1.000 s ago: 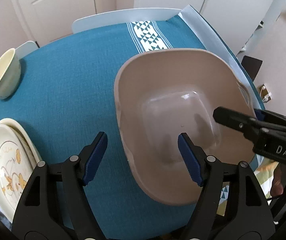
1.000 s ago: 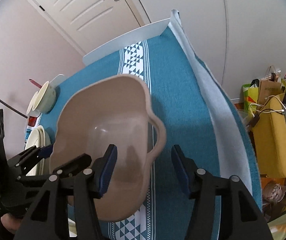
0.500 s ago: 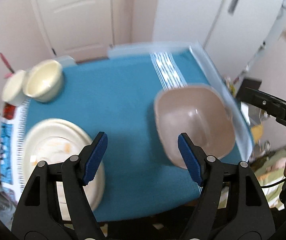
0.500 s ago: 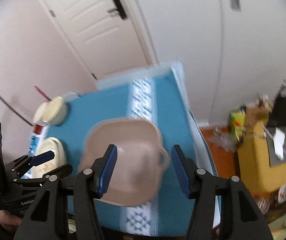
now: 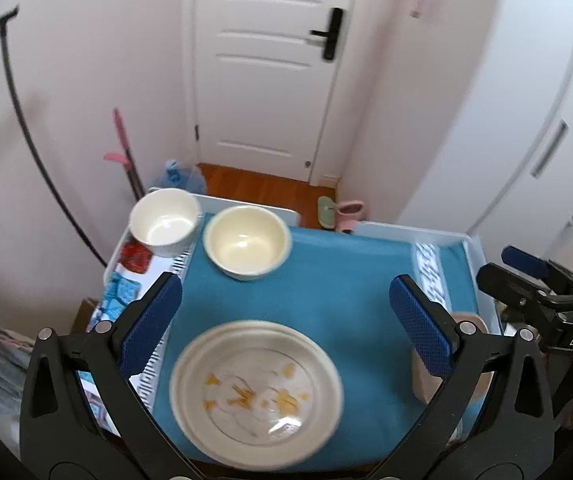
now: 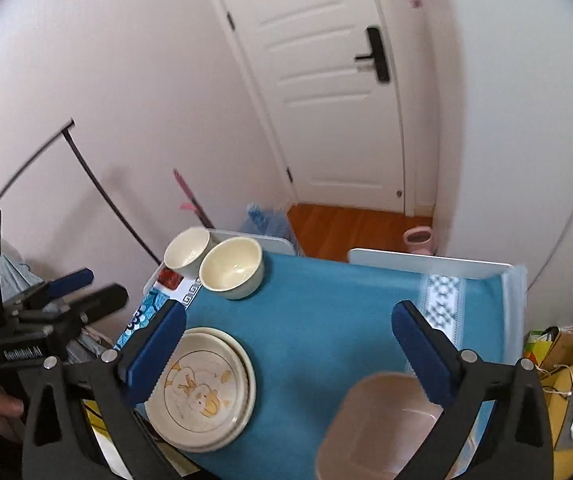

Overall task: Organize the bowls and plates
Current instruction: 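Move both grippers to the cream bowl beside the white bowl, then grasp the rim of the cream bowl with both grippers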

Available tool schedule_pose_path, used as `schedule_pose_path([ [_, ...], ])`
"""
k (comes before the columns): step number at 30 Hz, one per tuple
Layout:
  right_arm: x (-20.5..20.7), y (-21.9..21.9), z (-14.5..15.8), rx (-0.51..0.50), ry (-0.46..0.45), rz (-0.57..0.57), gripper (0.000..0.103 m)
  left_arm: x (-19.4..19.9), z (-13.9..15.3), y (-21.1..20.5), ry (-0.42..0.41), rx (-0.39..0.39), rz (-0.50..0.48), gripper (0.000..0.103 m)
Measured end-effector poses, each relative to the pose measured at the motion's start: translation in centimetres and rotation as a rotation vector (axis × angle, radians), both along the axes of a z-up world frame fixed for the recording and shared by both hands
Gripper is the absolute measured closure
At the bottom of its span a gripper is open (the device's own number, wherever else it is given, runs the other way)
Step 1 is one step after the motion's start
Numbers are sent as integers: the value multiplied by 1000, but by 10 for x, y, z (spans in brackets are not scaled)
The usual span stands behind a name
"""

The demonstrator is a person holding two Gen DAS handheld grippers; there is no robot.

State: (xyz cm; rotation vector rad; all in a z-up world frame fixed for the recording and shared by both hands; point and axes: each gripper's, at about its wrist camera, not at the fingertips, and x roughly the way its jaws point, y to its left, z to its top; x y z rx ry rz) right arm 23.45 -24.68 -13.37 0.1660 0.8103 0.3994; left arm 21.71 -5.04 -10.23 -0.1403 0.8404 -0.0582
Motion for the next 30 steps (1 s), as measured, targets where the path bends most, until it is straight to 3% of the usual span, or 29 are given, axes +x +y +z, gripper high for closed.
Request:
schedule_pose_path([
  [3,23,23,2,11,7,-25,1,29,-15,34,79,-31,47,0],
  [9,92,77,-32,-14,165,-8,1,92,-72,84,227,-115,58,1],
  [10,104,85,-44,-28,202,-12,1,100,-82,88,252,-121,53,5],
  [12,124,99,-70,-34,270,-17,1,118,-110,93,310,-138,39,22],
  [13,133,105,-82,-34,300,-15,3,125,-121,95,335,-144,33,24],
  [15,147,114,-105,-40,361,-9,16,137,-143,95,377,-160,14,26],
  [17,156,123,-125,-44,416,-3,37,143,-158,92,409,-166,0,32],
  [19,160,129,-139,-46,452,-3,42,151,-172,89,436,-169,-22,40],
  [25,168,140,-156,-37,485,6,45,163,-188,85,450,-163,-43,46],
  [28,172,140,-162,-35,498,1,55,168,-192,82,460,-154,-56,57],
  [30,176,142,-166,-30,512,-1,65,171,-192,82,456,-140,-63,70],
])
